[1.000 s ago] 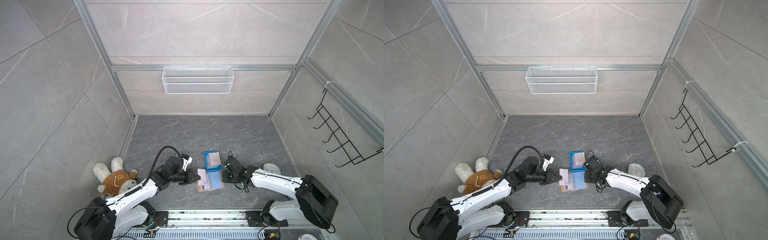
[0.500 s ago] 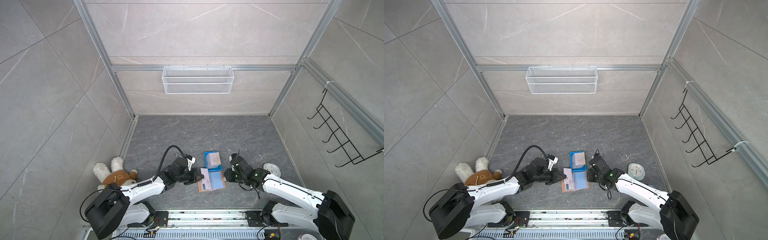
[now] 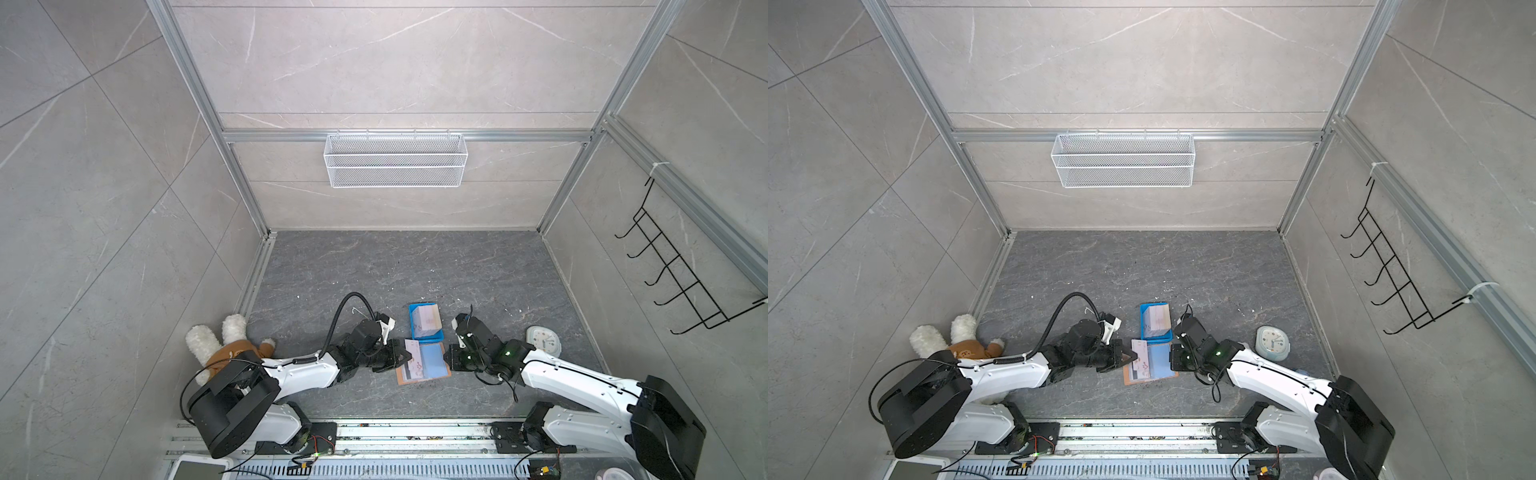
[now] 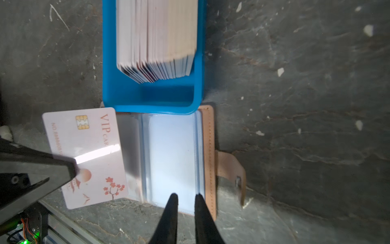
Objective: Insert credit cards into a card holder
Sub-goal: Insert the credit card into the card slot.
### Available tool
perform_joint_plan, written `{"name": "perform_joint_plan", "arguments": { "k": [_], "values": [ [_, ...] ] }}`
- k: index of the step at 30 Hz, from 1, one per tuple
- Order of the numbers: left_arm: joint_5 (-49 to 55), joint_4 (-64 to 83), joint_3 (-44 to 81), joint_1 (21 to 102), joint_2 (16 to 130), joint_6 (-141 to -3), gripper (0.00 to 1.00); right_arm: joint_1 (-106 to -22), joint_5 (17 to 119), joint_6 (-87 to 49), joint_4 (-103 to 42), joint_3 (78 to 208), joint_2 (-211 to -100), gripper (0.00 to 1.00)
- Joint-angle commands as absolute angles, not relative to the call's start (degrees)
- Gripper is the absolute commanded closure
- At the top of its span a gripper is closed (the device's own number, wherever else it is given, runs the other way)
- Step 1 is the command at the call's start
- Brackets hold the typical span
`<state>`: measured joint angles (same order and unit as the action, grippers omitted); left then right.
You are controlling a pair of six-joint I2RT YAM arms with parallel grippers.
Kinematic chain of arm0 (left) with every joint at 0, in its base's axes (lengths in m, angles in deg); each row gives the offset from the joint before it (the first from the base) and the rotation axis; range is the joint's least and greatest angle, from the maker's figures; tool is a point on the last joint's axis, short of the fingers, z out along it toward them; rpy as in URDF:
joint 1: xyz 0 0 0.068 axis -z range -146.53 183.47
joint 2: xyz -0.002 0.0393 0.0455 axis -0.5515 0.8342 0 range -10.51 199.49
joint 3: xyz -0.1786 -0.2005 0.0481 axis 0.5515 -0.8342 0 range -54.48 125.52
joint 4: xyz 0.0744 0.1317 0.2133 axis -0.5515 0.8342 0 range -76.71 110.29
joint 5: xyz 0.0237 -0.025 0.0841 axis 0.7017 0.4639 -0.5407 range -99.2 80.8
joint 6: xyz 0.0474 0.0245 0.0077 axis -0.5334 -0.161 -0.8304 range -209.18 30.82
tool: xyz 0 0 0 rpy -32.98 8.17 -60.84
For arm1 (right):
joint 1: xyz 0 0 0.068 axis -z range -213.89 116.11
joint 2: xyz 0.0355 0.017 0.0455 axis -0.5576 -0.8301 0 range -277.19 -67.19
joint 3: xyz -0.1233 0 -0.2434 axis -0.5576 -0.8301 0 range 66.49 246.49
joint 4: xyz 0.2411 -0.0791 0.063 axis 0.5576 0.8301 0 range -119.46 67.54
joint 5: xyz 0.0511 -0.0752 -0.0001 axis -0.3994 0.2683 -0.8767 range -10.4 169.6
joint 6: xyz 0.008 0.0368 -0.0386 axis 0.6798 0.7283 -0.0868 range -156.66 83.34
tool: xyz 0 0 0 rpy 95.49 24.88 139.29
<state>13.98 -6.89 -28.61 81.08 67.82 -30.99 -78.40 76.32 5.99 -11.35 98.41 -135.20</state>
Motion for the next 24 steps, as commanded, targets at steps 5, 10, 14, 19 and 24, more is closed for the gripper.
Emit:
{"name": "perform_joint_plan", "arguments": {
  "k": [5, 10, 14, 19, 24],
  "values": [
    [12.38, -11.88, -29.8, 81.3, 68.54, -27.64, 1.0, -78.79, 77.48, 7.73, -13.11, 97.36, -140.38, 0.84],
    [12.83, -15.02, -31.06, 81.29, 69.44, -25.31, 1.0, -79.12, 79.31, 8.12, -12.45, 97.15, -141.82, 0.86],
    [13.54, -17.71, -31.47, 81.46, 70.97, -23.93, 1.0, -79.72, 79.78, 8.73, -12.76, 96.16, -141.4, 0.87],
    [13.16, -19.65, -31.94, 81.92, 73.12, -22.55, 1.0, -80.36, 80.18, 9.13, -12.85, 95.59, -141.59, 0.87],
    [12.28, -21.42, -33.02, 82.8, 73.52, -21.5, 1.0, -81.34, 80.93, 9.67, -13.02, 95.23, -141.89, 0.88]
  ]
}}
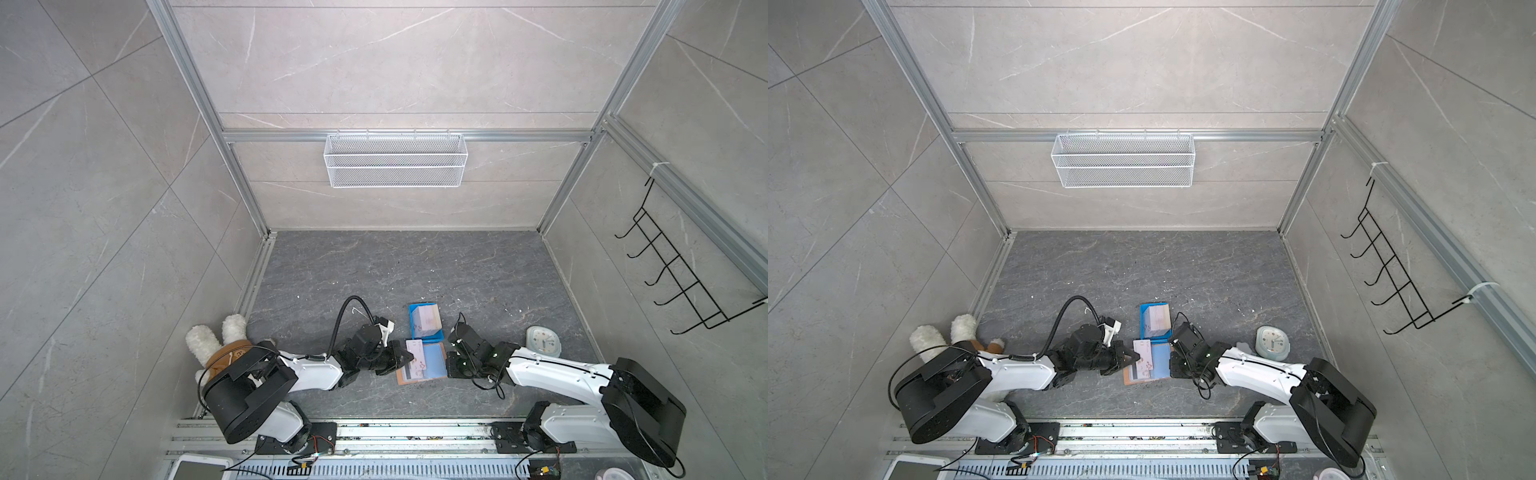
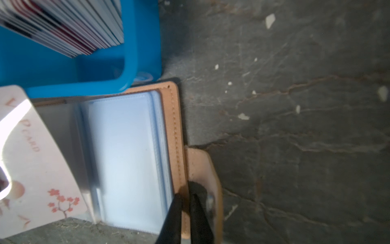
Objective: Insert credit cards into a card holder
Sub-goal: Insert the credit card into the card slot.
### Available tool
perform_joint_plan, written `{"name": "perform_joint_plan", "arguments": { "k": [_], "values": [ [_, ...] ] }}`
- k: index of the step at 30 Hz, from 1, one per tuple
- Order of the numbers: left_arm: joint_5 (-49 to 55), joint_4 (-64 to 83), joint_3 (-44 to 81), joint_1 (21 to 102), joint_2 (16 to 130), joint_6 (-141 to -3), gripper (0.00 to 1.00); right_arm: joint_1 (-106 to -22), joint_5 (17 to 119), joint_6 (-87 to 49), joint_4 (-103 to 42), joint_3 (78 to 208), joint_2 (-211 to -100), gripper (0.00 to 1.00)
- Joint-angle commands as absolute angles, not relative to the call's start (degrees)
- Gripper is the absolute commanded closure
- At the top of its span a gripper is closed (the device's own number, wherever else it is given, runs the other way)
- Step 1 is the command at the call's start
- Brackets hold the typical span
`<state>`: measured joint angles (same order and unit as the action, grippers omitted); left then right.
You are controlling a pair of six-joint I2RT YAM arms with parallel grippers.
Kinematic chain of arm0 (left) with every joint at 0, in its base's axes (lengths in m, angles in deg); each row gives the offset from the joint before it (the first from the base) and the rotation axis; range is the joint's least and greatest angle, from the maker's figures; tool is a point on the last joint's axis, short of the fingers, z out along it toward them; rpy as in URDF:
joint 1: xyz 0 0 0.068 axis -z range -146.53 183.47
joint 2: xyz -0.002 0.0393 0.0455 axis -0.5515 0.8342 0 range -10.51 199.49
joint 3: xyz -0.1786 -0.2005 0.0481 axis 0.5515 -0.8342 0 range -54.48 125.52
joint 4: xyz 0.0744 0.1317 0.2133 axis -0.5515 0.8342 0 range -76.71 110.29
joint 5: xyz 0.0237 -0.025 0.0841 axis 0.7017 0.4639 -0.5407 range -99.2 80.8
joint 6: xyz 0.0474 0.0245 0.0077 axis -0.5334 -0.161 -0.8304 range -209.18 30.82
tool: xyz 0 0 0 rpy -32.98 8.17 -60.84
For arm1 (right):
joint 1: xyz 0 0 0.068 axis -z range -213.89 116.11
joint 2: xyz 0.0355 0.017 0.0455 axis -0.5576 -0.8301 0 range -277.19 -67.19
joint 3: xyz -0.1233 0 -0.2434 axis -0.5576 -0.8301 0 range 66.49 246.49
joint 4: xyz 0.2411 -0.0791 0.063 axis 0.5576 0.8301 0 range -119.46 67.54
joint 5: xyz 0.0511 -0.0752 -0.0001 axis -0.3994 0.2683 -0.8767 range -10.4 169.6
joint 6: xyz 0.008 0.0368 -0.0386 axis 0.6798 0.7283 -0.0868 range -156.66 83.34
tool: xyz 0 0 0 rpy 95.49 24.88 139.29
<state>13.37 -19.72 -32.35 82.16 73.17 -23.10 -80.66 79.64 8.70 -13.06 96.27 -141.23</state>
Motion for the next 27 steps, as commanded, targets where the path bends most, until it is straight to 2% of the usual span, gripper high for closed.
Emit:
{"name": "perform_joint_plan", "arguments": {
  "k": [1, 12, 27],
  "values": [
    [11.94, -21.42, -33.09, 83.07, 73.35, -21.5, 1.0, -81.49, 81.01, 9.74, -13.11, 95.22, -141.97, 0.88],
    [8.82, -21.4, -34.07, 85.63, 73.16, -21.31, 1.0, -82.65, 81.71, 10.62, -13.04, 94.88, -142.23, 0.89],
    [11.22, -26.31, -33.56, 85.68, 76.76, -20.23, 1.0, -83.72, 82.38, 11.41, -12.84, 94.83, -142.51, 0.9]
  ]
}}
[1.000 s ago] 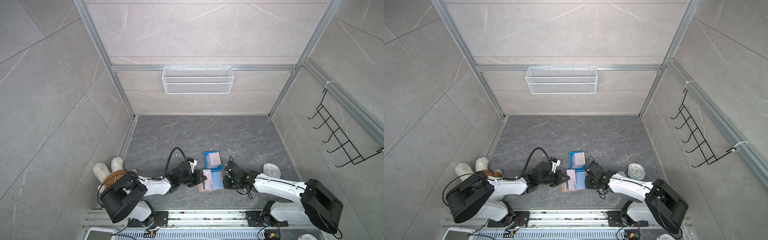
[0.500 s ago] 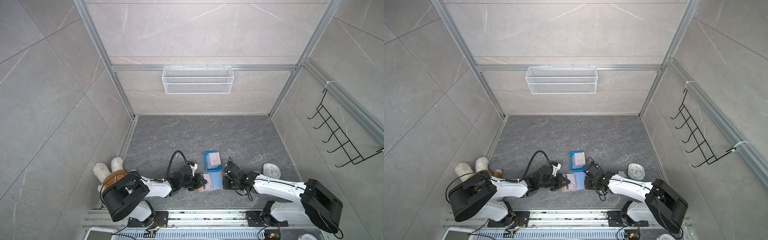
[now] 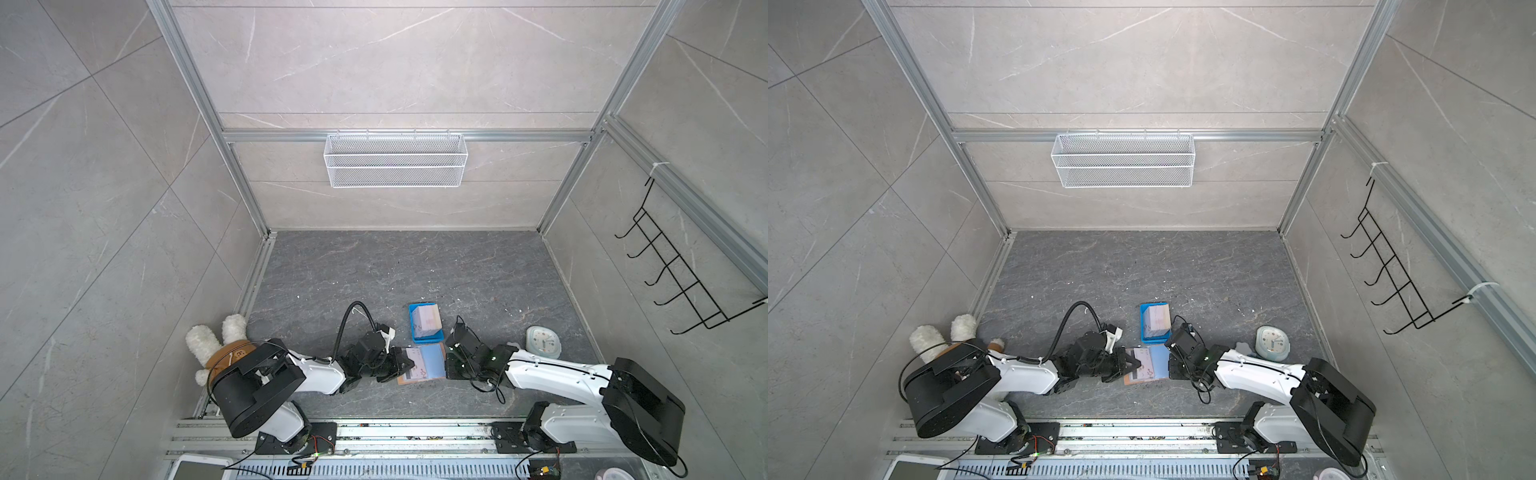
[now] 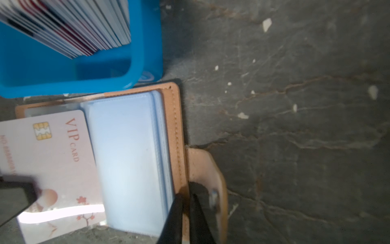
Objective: Insert credit cards into a card holder
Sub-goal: Insert the credit card into the card slot.
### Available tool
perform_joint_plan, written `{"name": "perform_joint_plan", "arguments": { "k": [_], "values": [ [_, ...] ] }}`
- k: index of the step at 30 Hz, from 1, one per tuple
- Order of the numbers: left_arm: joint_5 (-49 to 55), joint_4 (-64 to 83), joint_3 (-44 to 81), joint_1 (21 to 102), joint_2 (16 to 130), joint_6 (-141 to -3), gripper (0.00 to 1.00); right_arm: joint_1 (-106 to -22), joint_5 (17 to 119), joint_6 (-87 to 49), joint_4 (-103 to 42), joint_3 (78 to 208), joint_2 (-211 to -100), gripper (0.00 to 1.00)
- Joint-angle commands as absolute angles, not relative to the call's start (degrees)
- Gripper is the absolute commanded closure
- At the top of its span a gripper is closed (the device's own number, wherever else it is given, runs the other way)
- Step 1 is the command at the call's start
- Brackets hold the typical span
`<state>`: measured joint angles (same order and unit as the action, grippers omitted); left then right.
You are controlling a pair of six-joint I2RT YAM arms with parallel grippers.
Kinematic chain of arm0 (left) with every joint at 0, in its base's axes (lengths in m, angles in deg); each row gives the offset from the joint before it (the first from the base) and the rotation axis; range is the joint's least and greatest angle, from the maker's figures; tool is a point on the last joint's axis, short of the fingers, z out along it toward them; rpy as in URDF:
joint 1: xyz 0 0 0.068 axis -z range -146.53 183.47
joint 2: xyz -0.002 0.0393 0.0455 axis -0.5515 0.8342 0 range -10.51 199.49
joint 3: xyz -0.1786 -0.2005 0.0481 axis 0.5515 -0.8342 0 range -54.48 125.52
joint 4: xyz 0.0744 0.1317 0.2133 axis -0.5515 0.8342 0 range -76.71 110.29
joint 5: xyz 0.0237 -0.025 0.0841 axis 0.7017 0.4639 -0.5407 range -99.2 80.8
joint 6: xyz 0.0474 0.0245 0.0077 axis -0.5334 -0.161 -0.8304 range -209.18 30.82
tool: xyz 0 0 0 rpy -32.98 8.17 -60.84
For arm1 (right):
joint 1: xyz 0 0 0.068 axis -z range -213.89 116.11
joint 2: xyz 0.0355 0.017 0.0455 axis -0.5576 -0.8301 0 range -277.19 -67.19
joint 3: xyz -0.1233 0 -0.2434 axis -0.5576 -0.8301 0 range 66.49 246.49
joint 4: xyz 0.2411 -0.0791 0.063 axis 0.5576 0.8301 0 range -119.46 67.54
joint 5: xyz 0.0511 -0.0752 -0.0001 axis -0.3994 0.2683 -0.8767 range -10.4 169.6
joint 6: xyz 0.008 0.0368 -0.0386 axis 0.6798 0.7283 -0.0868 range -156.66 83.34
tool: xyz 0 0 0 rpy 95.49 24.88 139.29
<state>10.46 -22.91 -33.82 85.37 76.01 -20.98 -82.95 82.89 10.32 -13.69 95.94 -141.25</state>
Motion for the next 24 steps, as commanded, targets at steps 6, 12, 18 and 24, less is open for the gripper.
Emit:
{"name": "perform_joint_plan", "arguments": {
  "k": [6, 12, 18, 24],
  "values": [
    [11.7, -27.75, -33.93, 85.68, 77.38, -19.59, 1.0, -83.8, 82.59, 11.52, -12.76, 94.86, -142.86, 0.9],
    [12.43, -28.87, -34.12, 85.79, 78.57, -19.31, 1.0, -83.9, 82.85, 11.59, -12.76, 95.03, -143.15, 0.9],
    [13.55, -28.97, -34.42, 85.81, 79.32, -19.46, 1.0, -83.99, 83.08, 11.54, -12.5, 95.12, -143.17, 0.91],
    [14.14, -28.96, -34.96, 85.81, 79.1, -19.31, 1.0, -84.04, 83.16, 11.5, -12.3, 95.37, -143.47, 0.91]
  ]
}}
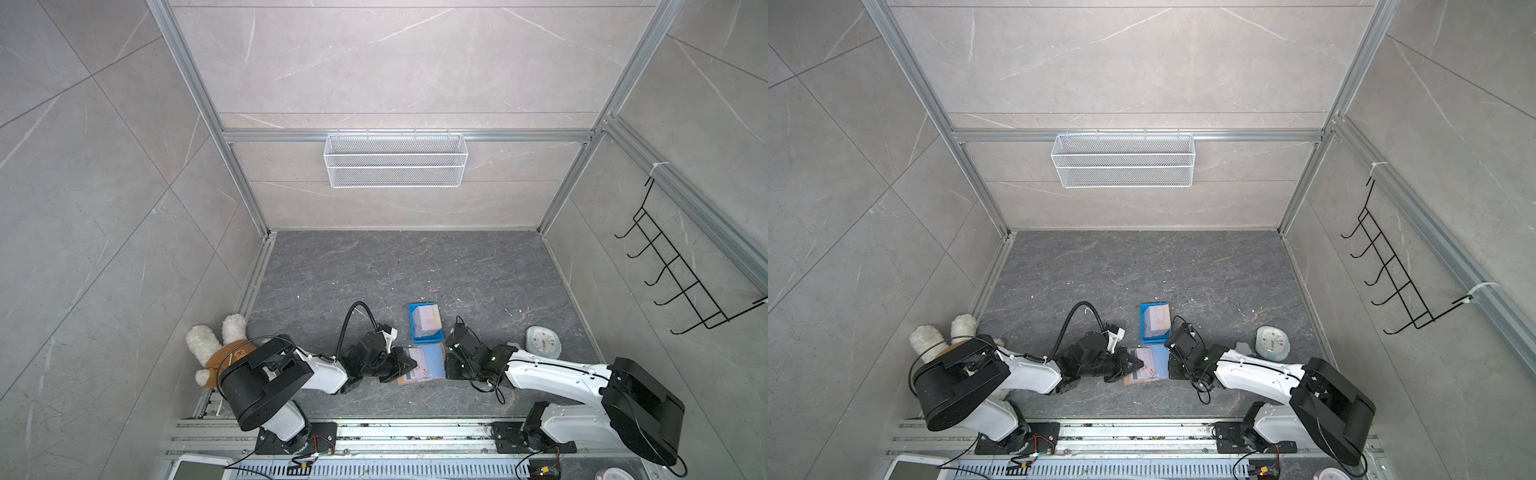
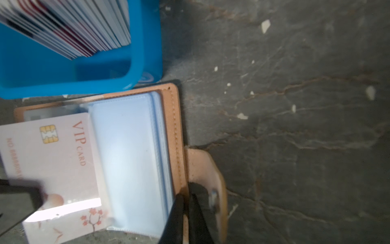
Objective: Insert credit cards into a card holder
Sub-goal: Insert the credit card into the card slot.
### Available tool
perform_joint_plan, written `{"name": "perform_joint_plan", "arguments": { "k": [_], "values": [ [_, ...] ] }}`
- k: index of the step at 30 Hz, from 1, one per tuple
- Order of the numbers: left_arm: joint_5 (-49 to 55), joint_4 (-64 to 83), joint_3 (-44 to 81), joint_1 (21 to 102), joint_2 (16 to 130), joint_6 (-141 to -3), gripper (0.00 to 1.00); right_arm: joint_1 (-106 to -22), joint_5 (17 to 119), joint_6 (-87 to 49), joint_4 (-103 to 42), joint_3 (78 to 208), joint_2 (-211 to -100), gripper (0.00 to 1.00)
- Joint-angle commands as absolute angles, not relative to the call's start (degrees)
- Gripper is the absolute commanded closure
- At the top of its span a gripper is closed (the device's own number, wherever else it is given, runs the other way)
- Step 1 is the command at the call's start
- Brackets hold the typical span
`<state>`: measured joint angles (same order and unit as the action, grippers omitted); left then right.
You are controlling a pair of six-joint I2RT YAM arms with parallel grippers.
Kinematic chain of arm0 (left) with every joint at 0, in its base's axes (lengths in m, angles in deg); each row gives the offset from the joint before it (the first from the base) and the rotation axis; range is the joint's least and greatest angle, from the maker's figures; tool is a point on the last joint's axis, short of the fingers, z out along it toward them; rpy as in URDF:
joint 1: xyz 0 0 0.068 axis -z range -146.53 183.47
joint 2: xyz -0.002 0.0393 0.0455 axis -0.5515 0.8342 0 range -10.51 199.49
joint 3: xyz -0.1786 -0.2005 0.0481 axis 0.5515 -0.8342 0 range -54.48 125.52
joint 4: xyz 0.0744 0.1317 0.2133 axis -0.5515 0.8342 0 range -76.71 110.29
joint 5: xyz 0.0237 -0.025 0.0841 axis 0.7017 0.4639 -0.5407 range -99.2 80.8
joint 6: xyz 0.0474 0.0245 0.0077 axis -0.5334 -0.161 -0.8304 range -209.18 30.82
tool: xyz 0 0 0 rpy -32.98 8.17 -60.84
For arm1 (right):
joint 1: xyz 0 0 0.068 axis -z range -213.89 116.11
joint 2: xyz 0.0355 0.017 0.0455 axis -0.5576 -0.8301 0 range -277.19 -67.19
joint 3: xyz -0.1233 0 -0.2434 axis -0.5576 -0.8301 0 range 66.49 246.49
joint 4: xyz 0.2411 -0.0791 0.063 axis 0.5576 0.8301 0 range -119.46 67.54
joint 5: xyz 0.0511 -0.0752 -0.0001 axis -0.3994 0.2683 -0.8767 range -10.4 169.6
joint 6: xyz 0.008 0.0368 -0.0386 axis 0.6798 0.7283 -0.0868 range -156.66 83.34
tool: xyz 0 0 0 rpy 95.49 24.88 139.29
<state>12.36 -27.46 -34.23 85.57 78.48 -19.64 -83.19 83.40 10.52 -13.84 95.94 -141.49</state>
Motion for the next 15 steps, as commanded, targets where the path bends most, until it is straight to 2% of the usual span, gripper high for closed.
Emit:
{"name": "perform_joint_plan", "arguments": {
  "k": [1, 15],
  "values": [
    [14.22, -28.98, -35.01, 85.79, 79.06, -19.31, 1.0, -83.99, 83.13, 11.44, -12.3, 95.39, -143.44, 0.91],
    [15.28, -30.3, -33.74, 85.68, 81.41, -19.75, 1.0, -84.34, 82.24, 11.07, -12.48, 95.72, -143.57, 0.93]
  ]
}}
